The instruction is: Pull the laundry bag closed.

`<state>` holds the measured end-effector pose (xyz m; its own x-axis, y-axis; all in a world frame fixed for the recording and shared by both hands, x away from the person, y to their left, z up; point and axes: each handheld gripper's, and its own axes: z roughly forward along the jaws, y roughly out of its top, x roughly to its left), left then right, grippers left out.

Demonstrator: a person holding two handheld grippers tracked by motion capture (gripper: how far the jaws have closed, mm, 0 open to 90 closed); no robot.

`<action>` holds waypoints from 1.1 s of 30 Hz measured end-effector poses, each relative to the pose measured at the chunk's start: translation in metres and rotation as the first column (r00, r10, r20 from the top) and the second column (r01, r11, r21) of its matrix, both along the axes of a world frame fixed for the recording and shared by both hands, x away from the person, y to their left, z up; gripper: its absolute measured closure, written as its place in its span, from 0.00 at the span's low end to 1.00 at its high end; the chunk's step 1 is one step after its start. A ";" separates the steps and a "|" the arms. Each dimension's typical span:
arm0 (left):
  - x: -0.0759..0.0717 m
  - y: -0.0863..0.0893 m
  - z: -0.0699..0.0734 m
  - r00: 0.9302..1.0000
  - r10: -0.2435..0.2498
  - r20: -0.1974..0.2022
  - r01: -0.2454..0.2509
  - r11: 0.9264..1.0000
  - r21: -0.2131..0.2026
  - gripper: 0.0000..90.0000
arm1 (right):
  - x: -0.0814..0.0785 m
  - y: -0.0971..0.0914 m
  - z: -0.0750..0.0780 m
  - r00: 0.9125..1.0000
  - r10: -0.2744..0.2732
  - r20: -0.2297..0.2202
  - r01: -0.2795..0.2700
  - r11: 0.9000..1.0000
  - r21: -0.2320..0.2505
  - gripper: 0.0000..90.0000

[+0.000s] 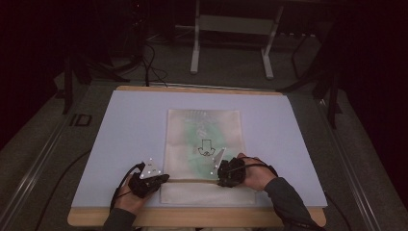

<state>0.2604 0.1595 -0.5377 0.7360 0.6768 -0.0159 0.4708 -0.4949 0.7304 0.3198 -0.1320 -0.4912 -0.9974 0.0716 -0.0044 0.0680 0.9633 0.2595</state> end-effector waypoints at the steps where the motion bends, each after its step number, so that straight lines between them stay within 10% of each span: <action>1: 0.000 0.000 0.000 1.000 0.001 0.001 -0.001 1.000 0.000 1.00 | 0.000 0.000 0.000 1.000 0.000 0.000 0.000 1.000 -0.001 0.91; 33: 0.000 0.000 0.000 1.000 0.000 -0.002 0.000 1.000 0.001 1.00 | -0.001 -0.010 0.000 1.000 -0.012 -0.002 0.011 1.000 -0.021 0.91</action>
<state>0.2606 0.1593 -0.5375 0.7363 0.6765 -0.0167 0.4721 -0.4958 0.7289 0.3188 -0.1416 -0.4911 -0.9965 0.0830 -0.0035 0.0798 0.9678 0.2387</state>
